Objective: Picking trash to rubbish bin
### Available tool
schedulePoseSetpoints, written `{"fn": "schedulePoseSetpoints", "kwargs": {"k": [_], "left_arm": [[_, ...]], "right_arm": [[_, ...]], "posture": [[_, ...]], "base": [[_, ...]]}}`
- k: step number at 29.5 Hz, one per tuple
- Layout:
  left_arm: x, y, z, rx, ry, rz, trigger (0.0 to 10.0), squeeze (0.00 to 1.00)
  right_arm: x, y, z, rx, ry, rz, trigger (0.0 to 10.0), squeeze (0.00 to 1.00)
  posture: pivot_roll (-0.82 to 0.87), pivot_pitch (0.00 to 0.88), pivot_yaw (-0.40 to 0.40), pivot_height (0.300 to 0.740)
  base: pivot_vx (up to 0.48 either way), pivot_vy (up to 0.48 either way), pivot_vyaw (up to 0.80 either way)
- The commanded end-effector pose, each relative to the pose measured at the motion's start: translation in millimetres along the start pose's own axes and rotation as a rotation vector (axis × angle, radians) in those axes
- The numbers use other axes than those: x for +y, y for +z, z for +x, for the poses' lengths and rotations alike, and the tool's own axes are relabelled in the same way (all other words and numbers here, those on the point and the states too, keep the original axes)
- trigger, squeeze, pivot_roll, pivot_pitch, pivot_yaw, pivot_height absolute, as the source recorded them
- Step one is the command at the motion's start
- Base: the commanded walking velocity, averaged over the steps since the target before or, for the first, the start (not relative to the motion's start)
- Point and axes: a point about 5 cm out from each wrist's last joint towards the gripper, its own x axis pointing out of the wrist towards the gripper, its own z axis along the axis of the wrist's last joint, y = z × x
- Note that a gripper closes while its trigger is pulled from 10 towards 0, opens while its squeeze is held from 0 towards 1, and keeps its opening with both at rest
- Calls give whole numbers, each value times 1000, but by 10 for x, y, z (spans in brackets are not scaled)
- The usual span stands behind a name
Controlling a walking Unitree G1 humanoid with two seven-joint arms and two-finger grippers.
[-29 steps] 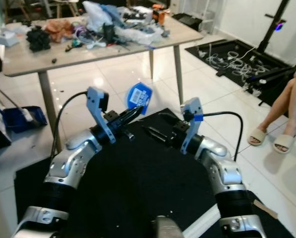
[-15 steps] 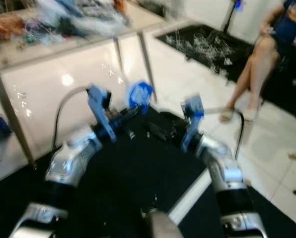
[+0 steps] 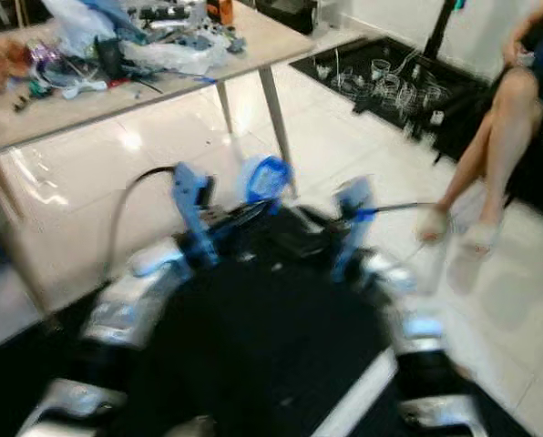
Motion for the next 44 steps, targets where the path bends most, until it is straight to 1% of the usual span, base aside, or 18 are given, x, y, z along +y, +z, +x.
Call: {"fn": "schedulePoseSetpoints", "kwargs": {"k": [1,21,44], "left_arm": [[-46,-41,43,17,-15,-23,10000,0],[-45,-54,49,26,-23,-38,10000,0],[-47,-66,56,25,-31,-32,10000,0]], "right_arm": [[-21,-17,-51,12,-12,-1,10000,0],[-22,-28,-47,29,-7,3,10000,0],[-22,-48,-42,37,-3,8,10000,0]], "posture": [[-92,0,-19,740],[-93,0,-20,740],[-93,0,-19,740]], "base": [[0,0,-800],[0,0,-800],[0,0,-800]]}}
